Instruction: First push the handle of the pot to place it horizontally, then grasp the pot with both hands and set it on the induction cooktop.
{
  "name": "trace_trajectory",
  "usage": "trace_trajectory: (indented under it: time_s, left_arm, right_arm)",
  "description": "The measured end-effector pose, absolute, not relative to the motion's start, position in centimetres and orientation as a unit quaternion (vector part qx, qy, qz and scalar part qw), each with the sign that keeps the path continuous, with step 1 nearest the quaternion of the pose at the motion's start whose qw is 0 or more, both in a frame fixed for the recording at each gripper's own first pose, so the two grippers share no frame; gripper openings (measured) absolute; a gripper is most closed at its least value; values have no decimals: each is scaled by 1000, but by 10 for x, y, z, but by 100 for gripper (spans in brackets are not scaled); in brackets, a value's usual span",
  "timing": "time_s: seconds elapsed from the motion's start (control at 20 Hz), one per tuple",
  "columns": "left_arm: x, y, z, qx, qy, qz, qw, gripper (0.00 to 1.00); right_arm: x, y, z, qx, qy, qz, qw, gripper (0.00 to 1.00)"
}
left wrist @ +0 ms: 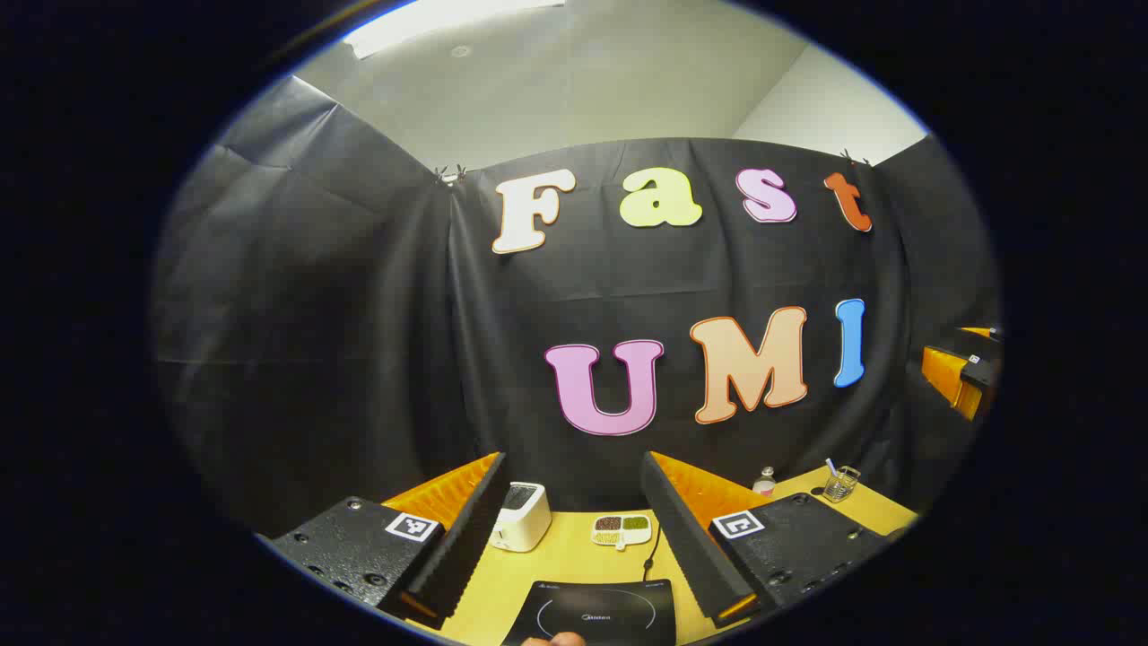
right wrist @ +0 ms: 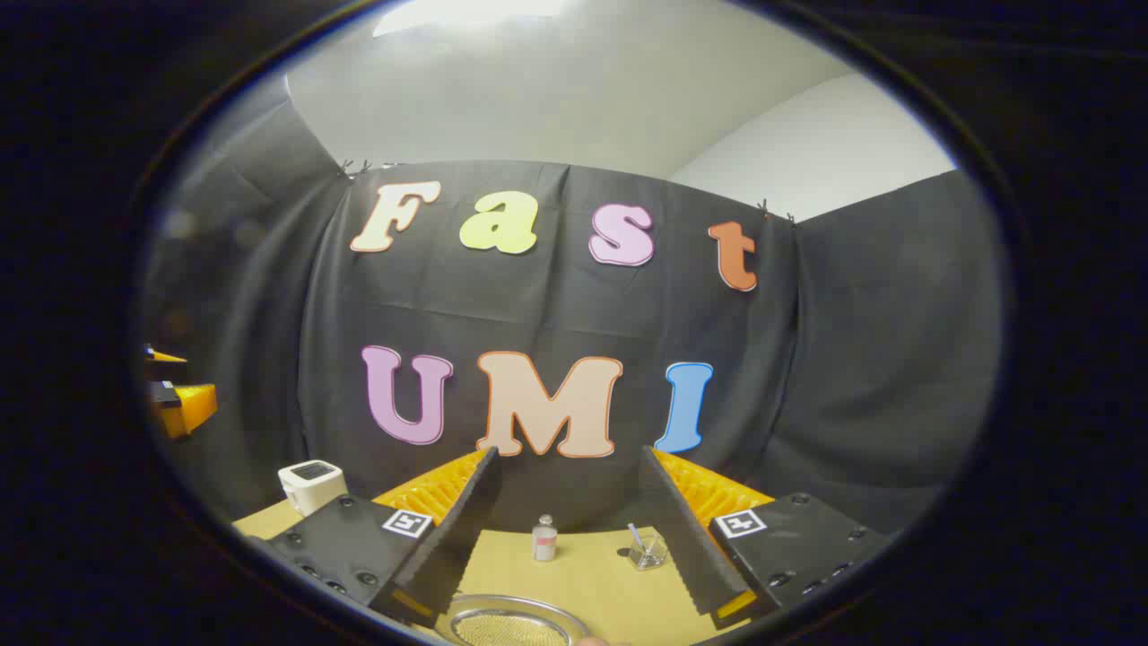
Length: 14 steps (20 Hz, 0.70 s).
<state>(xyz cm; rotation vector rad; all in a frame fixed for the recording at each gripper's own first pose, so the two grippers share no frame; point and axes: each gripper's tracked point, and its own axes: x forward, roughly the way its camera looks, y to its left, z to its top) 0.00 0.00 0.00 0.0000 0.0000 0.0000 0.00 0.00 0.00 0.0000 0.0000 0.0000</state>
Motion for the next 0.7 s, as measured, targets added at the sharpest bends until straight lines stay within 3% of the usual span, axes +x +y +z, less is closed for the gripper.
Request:
trace_trajectory:
  time_s: [0.7]
  left_arm:
    - [-7,12,-4,9,0,3,1000,96]
  right_arm:
    - [-10,1,2,-1,-1,-13,1000,99]
